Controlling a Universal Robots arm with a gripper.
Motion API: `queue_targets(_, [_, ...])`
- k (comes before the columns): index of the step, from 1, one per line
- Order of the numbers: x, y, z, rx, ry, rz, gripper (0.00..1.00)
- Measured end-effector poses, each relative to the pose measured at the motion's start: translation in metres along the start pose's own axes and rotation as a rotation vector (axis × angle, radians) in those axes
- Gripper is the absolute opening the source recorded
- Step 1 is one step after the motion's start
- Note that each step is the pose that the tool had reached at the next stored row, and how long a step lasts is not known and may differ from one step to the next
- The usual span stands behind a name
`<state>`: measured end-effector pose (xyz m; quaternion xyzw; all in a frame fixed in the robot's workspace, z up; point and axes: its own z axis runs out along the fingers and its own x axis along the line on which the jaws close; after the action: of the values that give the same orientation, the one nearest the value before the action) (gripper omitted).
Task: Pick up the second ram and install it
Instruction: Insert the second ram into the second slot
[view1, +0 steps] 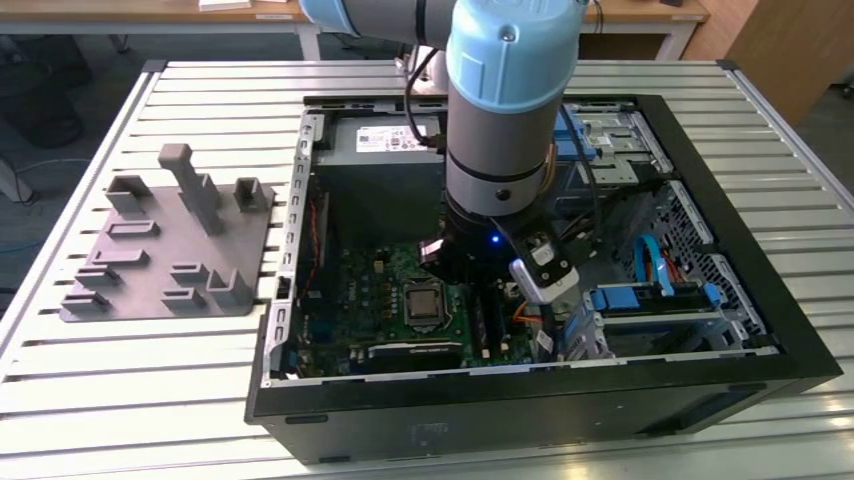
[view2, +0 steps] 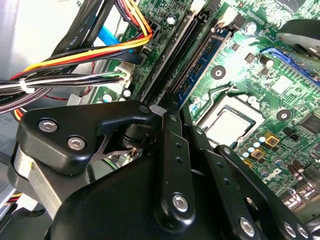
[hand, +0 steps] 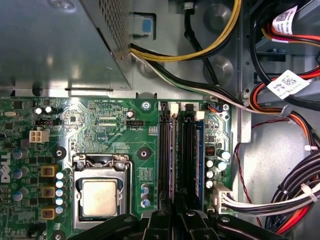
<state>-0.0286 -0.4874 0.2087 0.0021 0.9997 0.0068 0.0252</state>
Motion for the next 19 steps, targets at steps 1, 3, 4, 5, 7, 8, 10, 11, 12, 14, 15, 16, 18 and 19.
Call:
queue_targets(1, [0.0000, 0.0000, 0.0000, -0.0001, 0.0000, 0.000, 0.14])
queue_targets(3, [0.0000, 0.0000, 0.0000, 0.0001, -0.0001, 0.004, 0.14])
queue_targets(4, [0.0000, 0.0000, 0.0000, 0.0003, -0.0001, 0.006, 0.14])
queue_targets(5, [0.0000, -0.0001, -0.0001, 0.0004, -0.0001, 0.007, 0.14])
queue_targets(7, [0.0000, 0.0000, 0.0000, 0.0008, 0.0000, 0.007, 0.14])
queue_targets(8, [0.0000, -0.0001, 0.0003, 0.0008, 0.0001, 0.008, 0.14])
queue_targets(10, [0.0000, 0.0000, 0.0013, 0.0014, 0.0000, 0.008, 0.14])
queue_targets(11, [0.0000, -0.0001, 0.0016, 0.0021, 0.0000, 0.008, 0.14])
queue_targets(12, [0.0000, -0.0001, 0.0019, 0.0027, 0.0000, 0.008, 0.14])
queue_targets(14, [0.0000, -0.0001, 0.0021, 0.0037, 0.0001, 0.008, 0.14])
queue_targets(15, [0.0000, -0.0001, 0.0021, 0.0038, 0.0000, 0.008, 0.14])
queue_targets(16, [0.0000, -0.0001, 0.0022, 0.0036, 0.0000, 0.008, 0.14])
queue_targets(18, [0.0000, -0.0001, 0.0022, 0.0038, -0.0001, 0.011, 0.14])
queue_targets(19, [0.0000, -0.0001, 0.0022, 0.0038, -0.0001, 0.014, 0.14])
